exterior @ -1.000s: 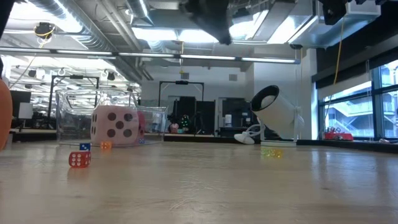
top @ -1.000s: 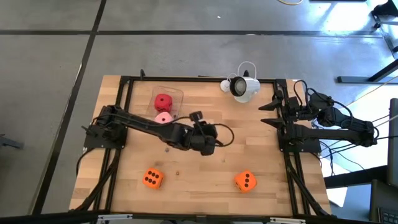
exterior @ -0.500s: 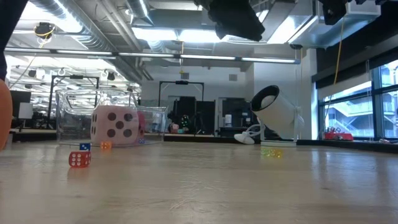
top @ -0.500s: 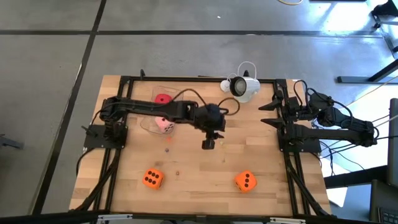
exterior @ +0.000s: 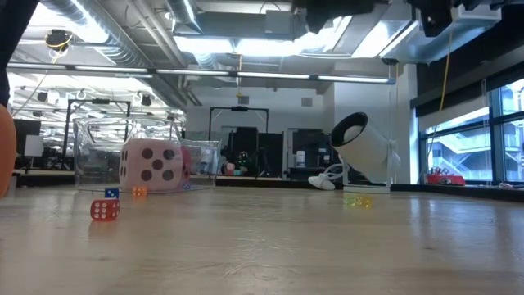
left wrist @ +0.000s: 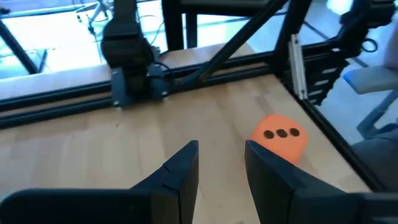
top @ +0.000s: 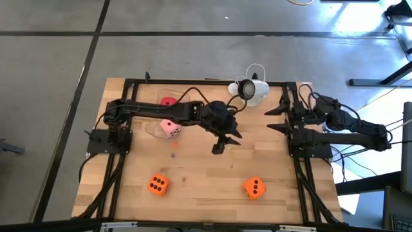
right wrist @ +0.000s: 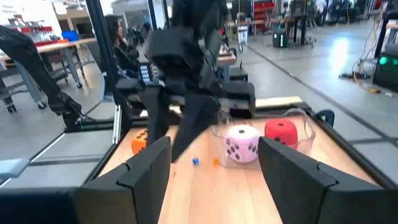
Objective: Pick & Place Dice
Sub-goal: Put the small red die into the transparent bin
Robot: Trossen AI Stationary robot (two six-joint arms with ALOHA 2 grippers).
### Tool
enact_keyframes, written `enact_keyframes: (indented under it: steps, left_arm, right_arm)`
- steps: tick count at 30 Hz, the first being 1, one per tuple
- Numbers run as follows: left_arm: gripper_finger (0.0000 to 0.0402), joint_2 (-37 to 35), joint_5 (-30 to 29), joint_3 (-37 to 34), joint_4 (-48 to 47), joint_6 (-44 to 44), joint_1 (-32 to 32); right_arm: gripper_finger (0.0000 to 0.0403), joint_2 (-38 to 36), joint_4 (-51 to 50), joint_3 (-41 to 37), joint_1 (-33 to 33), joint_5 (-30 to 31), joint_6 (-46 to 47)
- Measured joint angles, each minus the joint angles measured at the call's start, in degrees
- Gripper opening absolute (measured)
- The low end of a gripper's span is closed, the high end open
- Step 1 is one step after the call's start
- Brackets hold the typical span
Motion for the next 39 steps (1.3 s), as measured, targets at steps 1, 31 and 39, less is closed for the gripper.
enact_keyframes:
  steps: [1,31,39]
  left_arm:
    - [0.0120,0.0,-0.1,0.0,0.0,0.0,0.1]
    - [0.0111,-15.2,-7.3,-26.4,5.6,-9.1,-6.5]
    - [0.0111,-31.5,-8.5,-46.8,14.8,-22.4,-8.9]
  right_arm:
    - [0.0242,0.5,0.0,0.0,0.0,0.0,0.0]
    - [0.0242,4.1,-3.4,0.0,0.0,-1.6,3.1]
    - [0.0242,4.3,-3.2,0.0,0.0,-1.5,2.8]
